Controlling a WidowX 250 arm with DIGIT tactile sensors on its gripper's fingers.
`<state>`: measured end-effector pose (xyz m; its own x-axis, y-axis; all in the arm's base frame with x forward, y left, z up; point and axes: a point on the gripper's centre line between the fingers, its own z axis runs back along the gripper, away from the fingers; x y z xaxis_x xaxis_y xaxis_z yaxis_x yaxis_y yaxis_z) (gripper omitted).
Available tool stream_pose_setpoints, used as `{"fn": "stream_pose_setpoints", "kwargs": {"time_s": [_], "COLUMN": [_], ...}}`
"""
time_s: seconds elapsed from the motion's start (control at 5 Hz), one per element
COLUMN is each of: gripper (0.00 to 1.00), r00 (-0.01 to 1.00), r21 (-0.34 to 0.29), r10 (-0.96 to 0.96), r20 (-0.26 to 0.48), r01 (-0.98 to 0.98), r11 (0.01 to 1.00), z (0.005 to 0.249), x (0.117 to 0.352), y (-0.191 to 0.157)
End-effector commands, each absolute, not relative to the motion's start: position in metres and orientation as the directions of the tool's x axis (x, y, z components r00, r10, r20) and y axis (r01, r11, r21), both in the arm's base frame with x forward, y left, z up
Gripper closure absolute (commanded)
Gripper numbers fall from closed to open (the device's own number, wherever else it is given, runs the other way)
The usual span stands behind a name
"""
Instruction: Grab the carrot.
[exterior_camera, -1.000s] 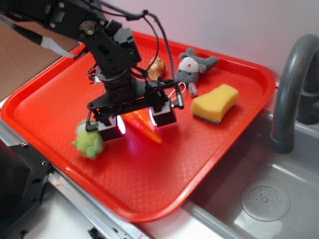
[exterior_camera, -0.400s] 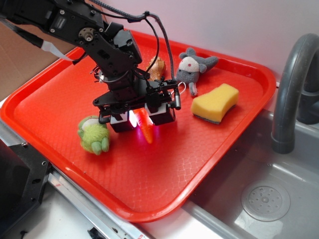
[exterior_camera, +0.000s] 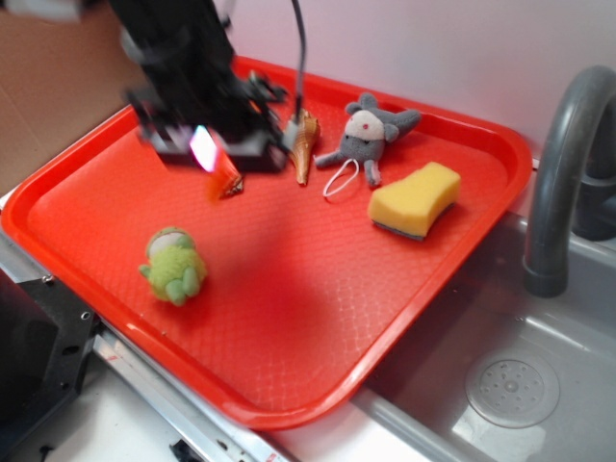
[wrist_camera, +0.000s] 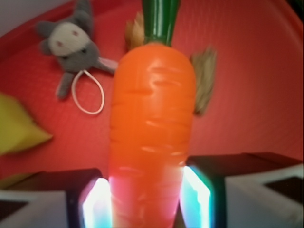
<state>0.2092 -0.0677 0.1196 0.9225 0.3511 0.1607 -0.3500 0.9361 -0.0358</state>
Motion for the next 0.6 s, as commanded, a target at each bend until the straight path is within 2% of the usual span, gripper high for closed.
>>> {"fn": "stream_pose_setpoints", "kwargs": {"time_s": [0.0, 0.2, 0.4], "gripper": [1.0, 1.0, 1.0], "r00": [0.992, 0.979, 0.959], "r21": [-0.062, -0.041, 0.001], "r10": [-0.032, -0.143, -0.231], "r20": [0.125, 0.144, 0.165], "r01": [0.04, 0.15, 0.234], "r11": [0.997, 0.988, 0.972], "z": [0.23, 0.239, 0.231], "x": [0.221, 0.226, 0.237], "y": [-0.063, -0.068, -0.071]}}
